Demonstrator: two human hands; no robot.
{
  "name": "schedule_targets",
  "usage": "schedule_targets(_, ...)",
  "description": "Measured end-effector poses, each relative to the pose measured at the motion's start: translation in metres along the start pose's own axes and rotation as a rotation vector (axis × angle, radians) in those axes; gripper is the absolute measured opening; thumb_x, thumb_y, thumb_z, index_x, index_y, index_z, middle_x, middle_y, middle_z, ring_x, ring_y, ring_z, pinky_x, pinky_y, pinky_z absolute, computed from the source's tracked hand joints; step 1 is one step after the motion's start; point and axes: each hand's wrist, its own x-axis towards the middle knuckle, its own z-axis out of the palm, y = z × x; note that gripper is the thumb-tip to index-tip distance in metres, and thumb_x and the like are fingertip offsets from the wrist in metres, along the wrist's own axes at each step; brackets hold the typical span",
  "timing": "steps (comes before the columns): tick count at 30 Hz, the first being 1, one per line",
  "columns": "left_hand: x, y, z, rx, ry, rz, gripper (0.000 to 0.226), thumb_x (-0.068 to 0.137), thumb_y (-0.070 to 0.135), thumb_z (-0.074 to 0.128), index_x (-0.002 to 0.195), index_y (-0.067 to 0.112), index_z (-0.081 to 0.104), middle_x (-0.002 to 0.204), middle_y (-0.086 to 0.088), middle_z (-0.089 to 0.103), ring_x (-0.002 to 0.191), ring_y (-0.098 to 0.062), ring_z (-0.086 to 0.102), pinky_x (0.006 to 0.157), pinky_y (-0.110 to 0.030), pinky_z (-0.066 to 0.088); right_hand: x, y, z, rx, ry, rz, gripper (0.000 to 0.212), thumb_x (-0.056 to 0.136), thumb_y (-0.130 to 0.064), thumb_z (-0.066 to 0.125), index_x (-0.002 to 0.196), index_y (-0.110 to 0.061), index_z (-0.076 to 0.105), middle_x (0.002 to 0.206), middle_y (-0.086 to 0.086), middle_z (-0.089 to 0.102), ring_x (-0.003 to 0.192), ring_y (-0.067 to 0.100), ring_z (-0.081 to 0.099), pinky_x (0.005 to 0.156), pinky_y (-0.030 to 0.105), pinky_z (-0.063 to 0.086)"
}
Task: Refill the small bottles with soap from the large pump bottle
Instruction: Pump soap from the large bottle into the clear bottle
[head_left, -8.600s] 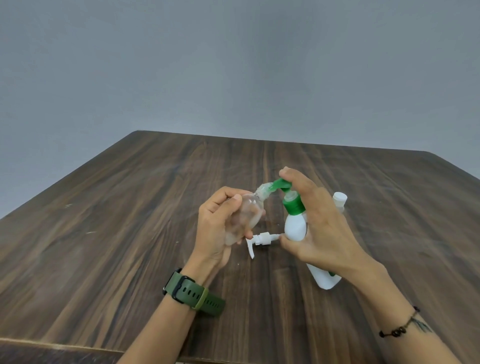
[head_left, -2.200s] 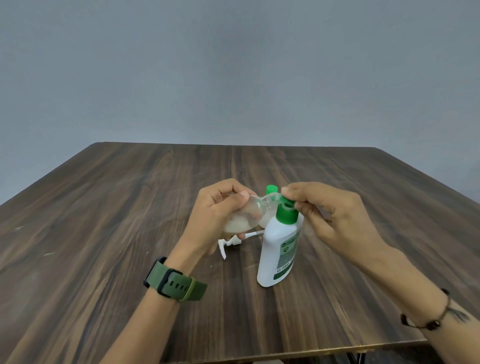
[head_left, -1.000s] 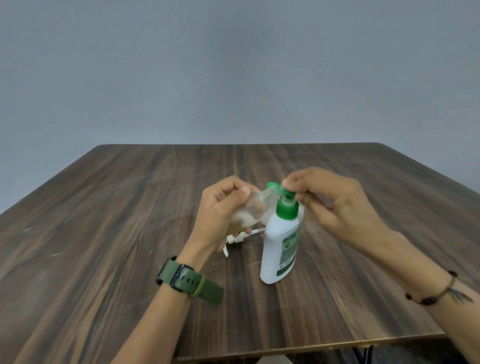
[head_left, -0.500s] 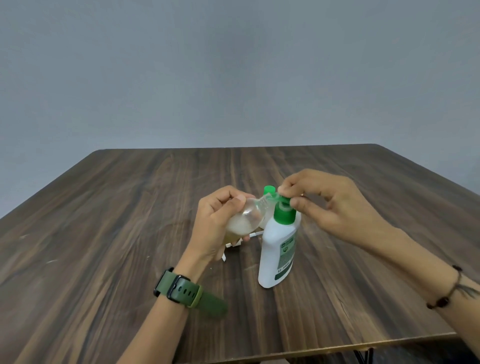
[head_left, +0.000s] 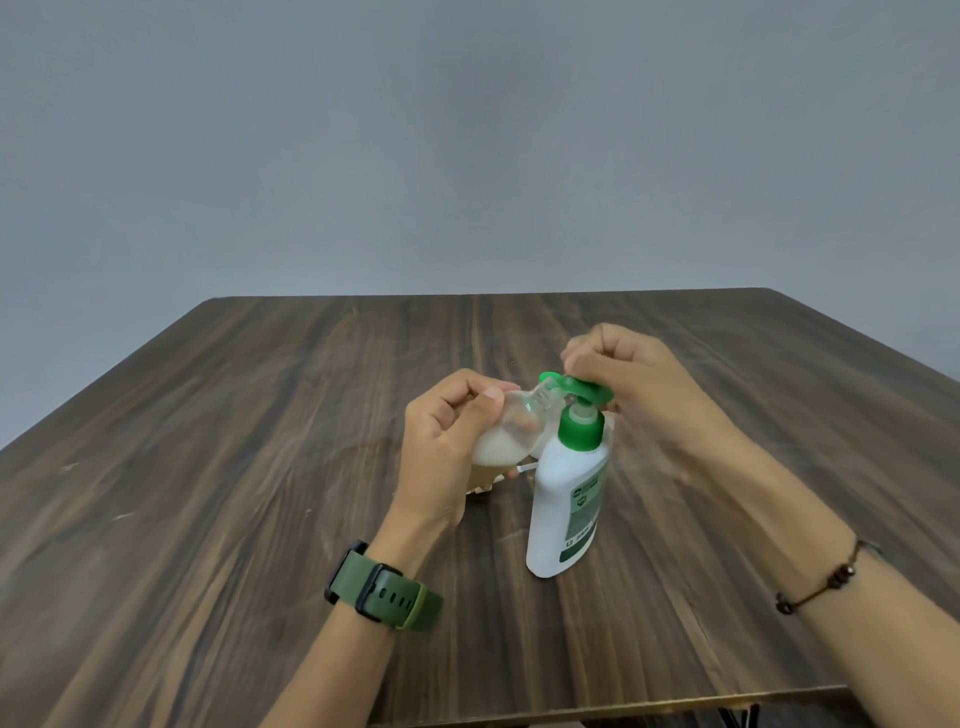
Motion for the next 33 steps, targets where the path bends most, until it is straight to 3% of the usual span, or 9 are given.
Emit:
schedule_targets(5,-0.003,-0.003,-0.002,0.052,0.003,-0.006,0.014,0.075,0.024,0.061,0.072,0.012,0.067,0.071,-0.004,0.069,0.049,-0.020,0.060,0.038,-0.028,0.049,-0.002,0.001,0.003,-0.011,-0.017,0.034,0.032,0.071,-0.015,0.060,0.048,-0.022,0.038,0.069,0.012,0.038,0.063,0.019,0.036,0.061,0.031,0.029)
schedule_targets(8,0.001,-0.001,0.001,0.019,0.004,0.032,0.013,0.078,0.018,0.058,0.073,0.009,0.066,0.069,-0.003,0.067,0.050,-0.019,0.060,0.038,-0.026,0.048,0.008,-0.010,-0.001,-0.029,-0.036,0.087,0.042,0.079,-0.003,0.057,0.048,-0.018,0.033,0.055,0.005,0.031,0.050,0.014,0.030,0.051,0.027,0.024)
schedule_targets(12,0.000,-0.001,0.000,0.078,-0.018,0.058,0.018,0.073,0.030,0.060,0.071,0.014,0.068,0.068,-0.002,0.069,0.050,-0.019,0.060,0.039,-0.029,0.048,0.013,0.001,0.004,-0.121,-0.013,0.144,0.046,0.076,-0.002,0.056,0.041,-0.021,0.033,0.046,-0.002,0.031,0.047,0.013,0.029,0.052,0.027,0.023)
schedule_targets(14,-0.002,-0.001,-0.001,0.064,-0.011,0.044,0.014,0.075,0.025,0.060,0.071,0.015,0.068,0.070,-0.002,0.069,0.050,-0.020,0.061,0.038,-0.030,0.049,0.016,-0.001,0.006,-0.171,-0.040,0.148,0.050,0.076,0.000,0.055,0.037,-0.021,0.032,0.039,-0.007,0.031,0.044,0.011,0.028,0.049,0.025,0.023)
schedule_targets(23,-0.006,-0.001,0.001,0.059,0.020,0.030,0.018,0.081,0.017,0.053,0.070,0.016,0.067,0.068,-0.002,0.068,0.050,-0.020,0.061,0.038,-0.030,0.048,0.022,-0.002,0.007,-0.332,-0.025,0.098,0.048,0.077,-0.001,0.057,0.040,-0.021,0.033,0.040,-0.008,0.034,0.050,0.016,0.035,0.050,0.027,0.026)
schedule_targets(30,-0.008,0.000,0.002,0.076,0.034,0.032,0.016,0.080,0.017,0.053,0.072,0.012,0.065,0.067,-0.002,0.068,0.049,-0.017,0.061,0.037,-0.028,0.048,0.023,-0.007,0.009,-0.428,-0.041,0.099,0.045,0.079,-0.002,0.056,0.047,-0.020,0.030,0.036,-0.013,0.032,0.036,0.002,0.032,0.047,0.024,0.024)
schedule_targets(33,-0.009,-0.001,0.002,0.099,0.045,0.017,0.016,0.080,0.020,0.054,0.072,0.013,0.065,0.071,-0.005,0.068,0.050,-0.018,0.061,0.038,-0.027,0.048,0.020,-0.010,0.011,-0.467,-0.066,0.099,0.043,0.080,-0.004,0.055,0.049,-0.020,0.029,0.041,-0.010,0.032,0.044,0.007,0.031,0.049,0.025,0.024)
